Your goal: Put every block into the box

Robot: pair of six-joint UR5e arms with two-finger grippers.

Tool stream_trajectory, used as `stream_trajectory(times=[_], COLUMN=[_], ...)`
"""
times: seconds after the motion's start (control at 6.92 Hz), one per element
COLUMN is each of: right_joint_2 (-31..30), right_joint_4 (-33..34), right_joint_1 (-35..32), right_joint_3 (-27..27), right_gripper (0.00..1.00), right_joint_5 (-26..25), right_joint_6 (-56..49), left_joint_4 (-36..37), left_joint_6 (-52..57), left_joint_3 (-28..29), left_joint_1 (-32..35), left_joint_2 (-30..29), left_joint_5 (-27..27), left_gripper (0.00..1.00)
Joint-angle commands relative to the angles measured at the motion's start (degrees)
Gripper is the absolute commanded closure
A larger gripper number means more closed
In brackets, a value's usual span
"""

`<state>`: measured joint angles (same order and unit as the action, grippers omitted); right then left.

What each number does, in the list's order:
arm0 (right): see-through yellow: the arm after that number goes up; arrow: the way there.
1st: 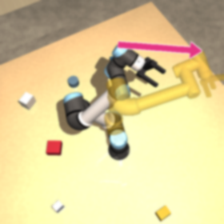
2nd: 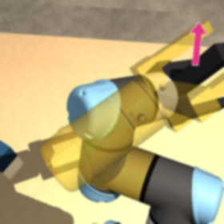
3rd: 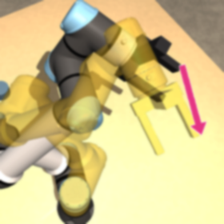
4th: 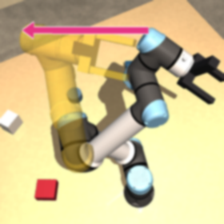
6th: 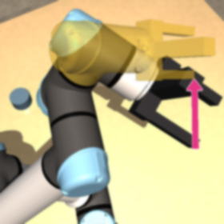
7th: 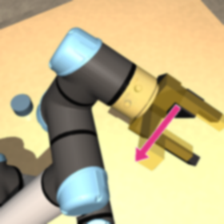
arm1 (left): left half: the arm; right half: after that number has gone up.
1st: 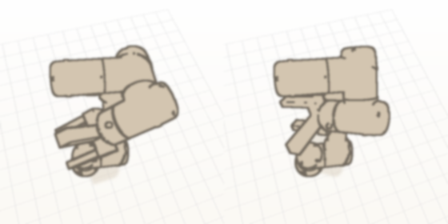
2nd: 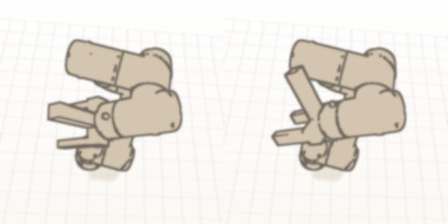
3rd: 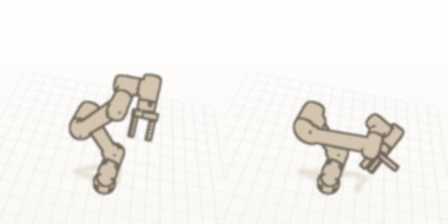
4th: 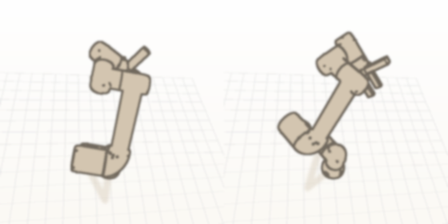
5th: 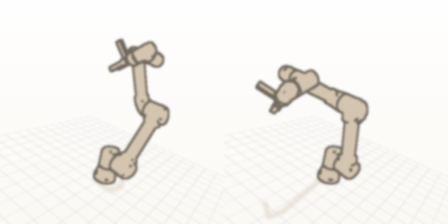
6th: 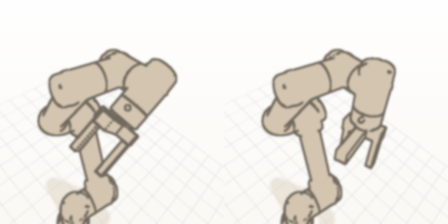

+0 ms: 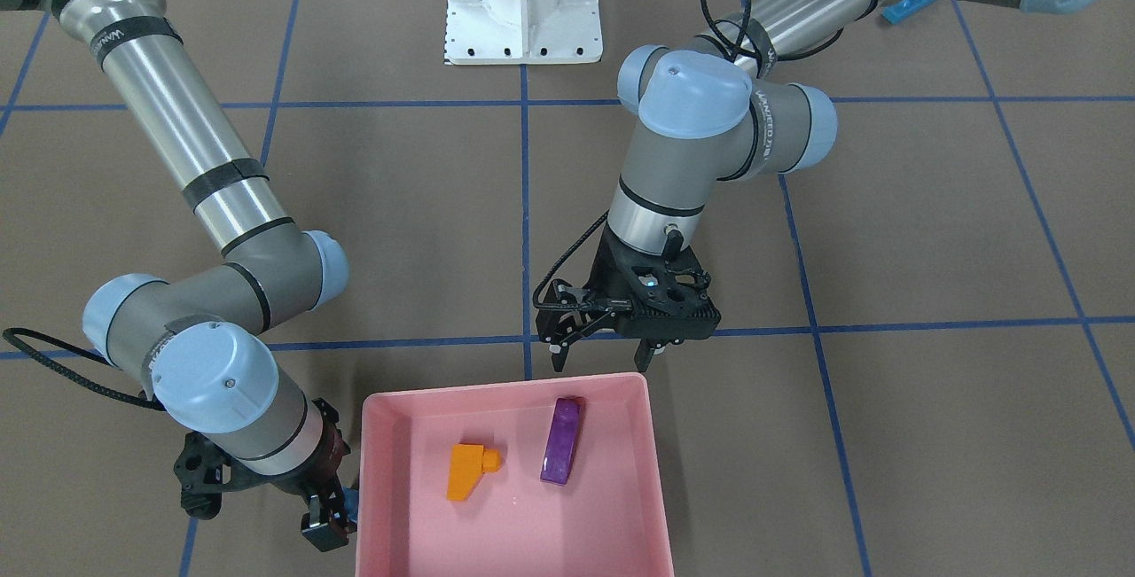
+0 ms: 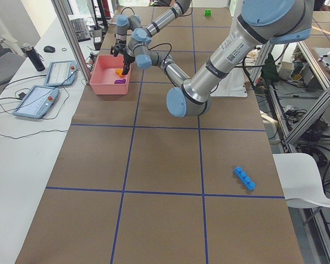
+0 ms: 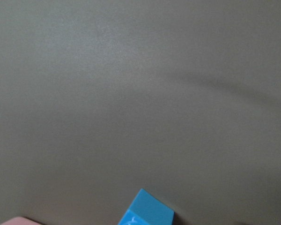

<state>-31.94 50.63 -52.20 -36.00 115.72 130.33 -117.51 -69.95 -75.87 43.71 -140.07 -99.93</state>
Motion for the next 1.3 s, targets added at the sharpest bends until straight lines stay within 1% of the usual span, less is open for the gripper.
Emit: stream_trajectory(times=[0.0,0.14,0.29,0.58,0.87,1.01,1.16], right_joint_2=[0.04,0.04,0.04,0.04,-0.31,0.29,3.08], right_joint_4=[-0.09,-0.18,-1.05,-1.06,1.47,6.01,10.15], right_joint_1=[0.26,0.26,0.26,-0.87,-6.21,-8.42,-8.79], right_joint_3=[0.41,0.41,0.32,-0.9,-4.32,-6.86,-7.58], right_gripper=[0.28,0.98,1.0,1.0,1.0,1.0,1.0], right_joint_5=[-0.85,-0.68,-0.5,0.02,4.66,5.56,5.04], right_joint_6=[0.01,0.1,0.01,0.19,-1.12,-5.57,-10.66], left_joint_4=[0.0,0.0,0.0,0.0,0.0,0.17,0.18], left_joint_6=[-0.01,-0.01,-0.01,-0.1,0.16,0.51,1.82], left_joint_3=[-0.42,-0.51,-0.51,-0.42,-0.94,-3.73,-10.29], left_joint_1=[-0.03,-0.03,-0.2,-0.29,0.14,0.58,0.59], left_joint_2=[0.24,0.5,0.59,0.59,0.68,3.11,10.45], left_joint_5=[0.0,0.0,0.0,0.0,-0.08,-0.52,-0.87], left_gripper=[0.0,0.0,0.0,0.0,0.0,0.0,0.0])
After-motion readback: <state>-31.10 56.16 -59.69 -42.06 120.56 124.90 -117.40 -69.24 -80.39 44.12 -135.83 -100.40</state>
